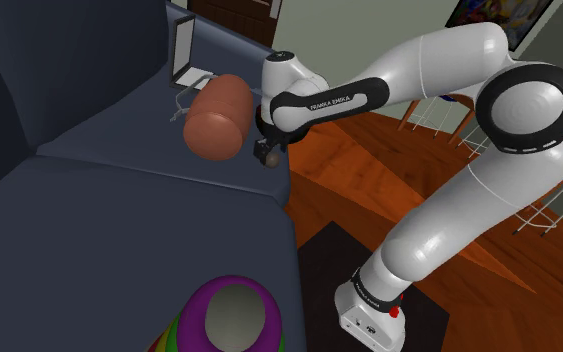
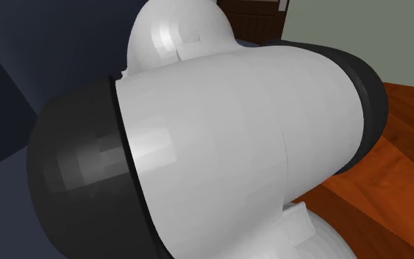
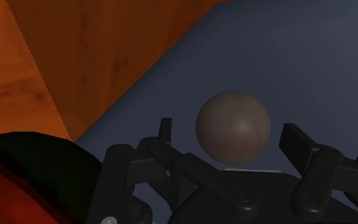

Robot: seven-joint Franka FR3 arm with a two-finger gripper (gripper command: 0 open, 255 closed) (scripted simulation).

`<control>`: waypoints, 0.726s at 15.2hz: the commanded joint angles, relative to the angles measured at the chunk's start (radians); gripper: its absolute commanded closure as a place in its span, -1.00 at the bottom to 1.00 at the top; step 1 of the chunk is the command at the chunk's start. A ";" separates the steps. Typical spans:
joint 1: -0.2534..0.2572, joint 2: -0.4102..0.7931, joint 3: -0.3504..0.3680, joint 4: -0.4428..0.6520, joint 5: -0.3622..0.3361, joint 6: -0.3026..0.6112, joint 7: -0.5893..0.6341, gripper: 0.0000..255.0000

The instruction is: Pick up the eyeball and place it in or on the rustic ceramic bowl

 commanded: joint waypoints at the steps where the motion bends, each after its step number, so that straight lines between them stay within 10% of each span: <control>1: -0.001 0.003 -0.001 -0.008 -0.003 0.011 0.002 -1.00; 8: -0.001 0.003 -0.001 -0.008 -0.003 0.011 0.002 -1.00; 9: -0.001 0.003 -0.001 -0.008 -0.003 0.011 0.002 1.00; 11: -0.001 0.003 -0.001 -0.008 -0.003 0.011 0.003 1.00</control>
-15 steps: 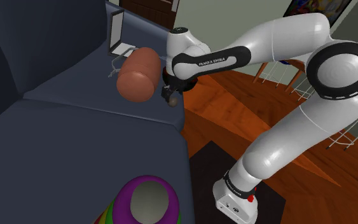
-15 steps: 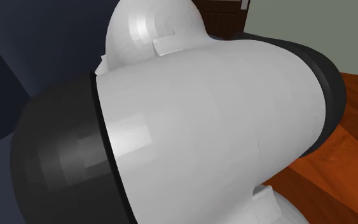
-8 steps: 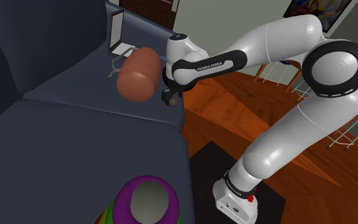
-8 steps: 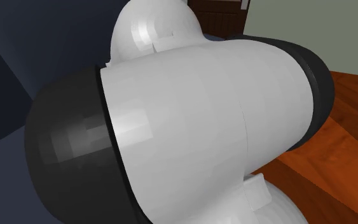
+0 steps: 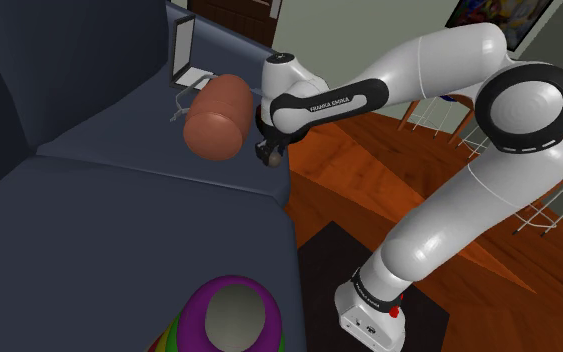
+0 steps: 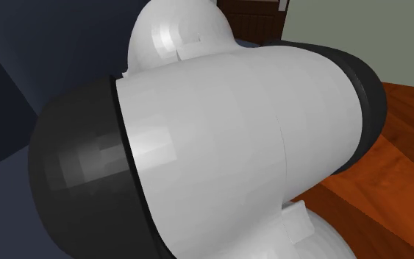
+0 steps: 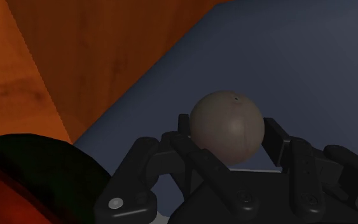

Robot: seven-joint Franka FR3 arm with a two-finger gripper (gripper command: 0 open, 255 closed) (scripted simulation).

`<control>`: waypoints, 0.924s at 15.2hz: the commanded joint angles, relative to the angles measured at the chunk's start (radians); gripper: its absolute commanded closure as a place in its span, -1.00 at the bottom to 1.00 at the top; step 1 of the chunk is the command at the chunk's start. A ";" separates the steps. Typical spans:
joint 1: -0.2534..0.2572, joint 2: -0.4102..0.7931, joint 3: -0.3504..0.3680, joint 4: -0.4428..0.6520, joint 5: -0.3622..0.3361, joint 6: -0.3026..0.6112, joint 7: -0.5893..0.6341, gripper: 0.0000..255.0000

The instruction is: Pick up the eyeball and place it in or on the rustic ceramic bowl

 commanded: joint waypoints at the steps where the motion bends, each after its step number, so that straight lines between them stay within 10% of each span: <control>1: 0.000 0.000 0.000 0.000 0.000 0.000 0.000 1.00; 14: 0.004 -0.042 -0.001 0.053 0.024 -0.091 -0.035 1.00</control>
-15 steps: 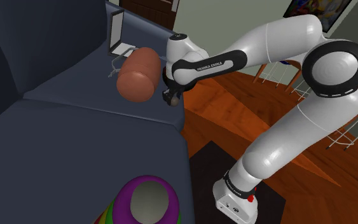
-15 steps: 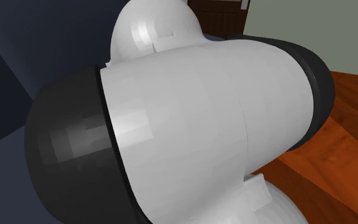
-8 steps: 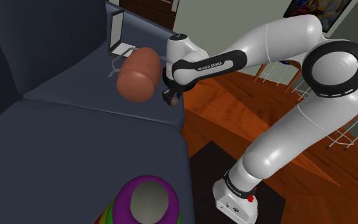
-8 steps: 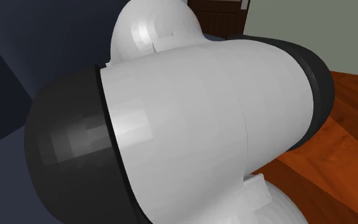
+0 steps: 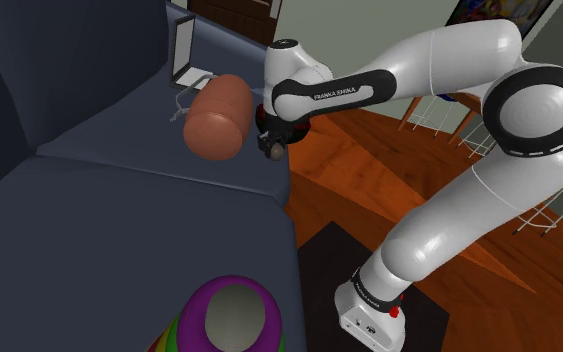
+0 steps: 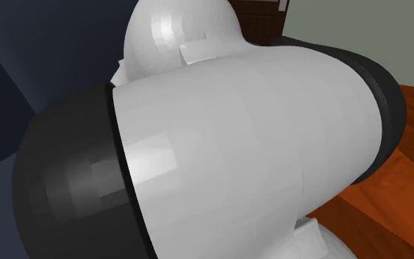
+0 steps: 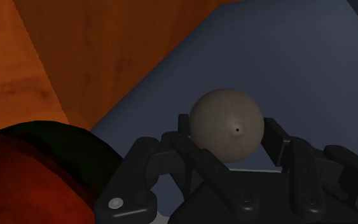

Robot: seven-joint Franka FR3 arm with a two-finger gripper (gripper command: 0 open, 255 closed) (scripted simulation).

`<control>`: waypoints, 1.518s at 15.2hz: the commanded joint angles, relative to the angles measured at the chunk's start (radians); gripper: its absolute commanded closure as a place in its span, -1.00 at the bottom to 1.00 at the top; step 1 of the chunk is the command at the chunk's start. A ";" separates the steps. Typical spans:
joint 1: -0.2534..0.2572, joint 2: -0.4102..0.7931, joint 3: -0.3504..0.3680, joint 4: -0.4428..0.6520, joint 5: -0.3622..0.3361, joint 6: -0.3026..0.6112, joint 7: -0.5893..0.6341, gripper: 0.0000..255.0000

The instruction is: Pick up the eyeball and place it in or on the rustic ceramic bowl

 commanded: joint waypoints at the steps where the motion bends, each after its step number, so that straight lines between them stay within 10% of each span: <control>1: 0.001 -0.012 -0.001 0.015 0.006 -0.026 -0.010 1.00; 23: 0.006 -0.069 0.000 0.252 0.042 -0.309 -0.094 1.00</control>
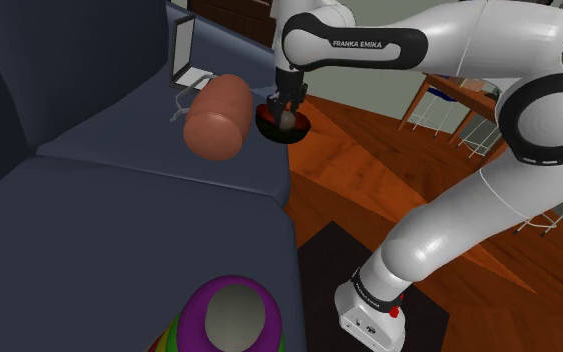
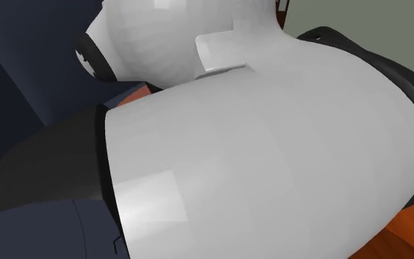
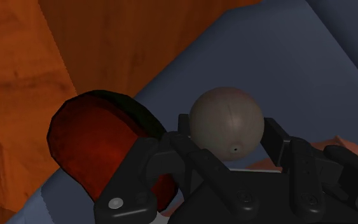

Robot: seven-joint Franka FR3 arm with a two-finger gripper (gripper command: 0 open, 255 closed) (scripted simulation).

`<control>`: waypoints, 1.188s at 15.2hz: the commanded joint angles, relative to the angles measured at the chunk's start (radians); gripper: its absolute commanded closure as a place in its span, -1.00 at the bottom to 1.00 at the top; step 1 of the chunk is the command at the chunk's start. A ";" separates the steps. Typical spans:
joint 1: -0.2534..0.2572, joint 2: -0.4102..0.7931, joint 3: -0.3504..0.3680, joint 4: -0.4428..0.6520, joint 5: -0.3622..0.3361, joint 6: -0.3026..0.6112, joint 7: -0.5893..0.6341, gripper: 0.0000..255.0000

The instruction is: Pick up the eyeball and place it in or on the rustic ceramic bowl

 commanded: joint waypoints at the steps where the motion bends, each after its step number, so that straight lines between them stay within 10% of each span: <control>1: -0.001 -0.002 -0.001 0.024 0.001 -0.025 -0.008 1.00; 18: -0.126 0.401 -0.139 0.496 -0.028 -0.021 -0.272 1.00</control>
